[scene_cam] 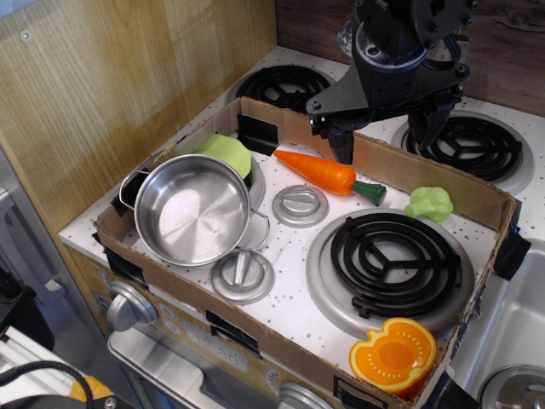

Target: Take broccoli out of pan

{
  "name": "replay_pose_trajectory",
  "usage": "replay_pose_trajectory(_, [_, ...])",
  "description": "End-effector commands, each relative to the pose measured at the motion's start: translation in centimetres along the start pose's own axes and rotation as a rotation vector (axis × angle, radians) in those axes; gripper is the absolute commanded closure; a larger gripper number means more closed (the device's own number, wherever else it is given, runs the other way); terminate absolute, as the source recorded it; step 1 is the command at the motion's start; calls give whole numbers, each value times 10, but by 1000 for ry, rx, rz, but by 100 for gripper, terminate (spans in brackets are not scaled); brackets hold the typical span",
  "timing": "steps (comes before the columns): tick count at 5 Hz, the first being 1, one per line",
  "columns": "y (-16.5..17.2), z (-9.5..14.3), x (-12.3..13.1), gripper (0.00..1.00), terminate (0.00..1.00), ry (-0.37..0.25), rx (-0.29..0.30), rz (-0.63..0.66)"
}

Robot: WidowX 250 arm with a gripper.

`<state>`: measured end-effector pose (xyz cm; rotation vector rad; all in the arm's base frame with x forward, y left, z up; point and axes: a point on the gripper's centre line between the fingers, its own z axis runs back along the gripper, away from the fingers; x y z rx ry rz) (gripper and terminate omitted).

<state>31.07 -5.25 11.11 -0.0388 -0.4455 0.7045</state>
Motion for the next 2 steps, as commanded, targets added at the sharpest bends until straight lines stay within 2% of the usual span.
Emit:
replay_pose_trajectory(1, [-7,20,6,0,0,-31,-40,11])
replay_pose_trajectory(2, [-7,20,6,0,100,-31,-40,11])
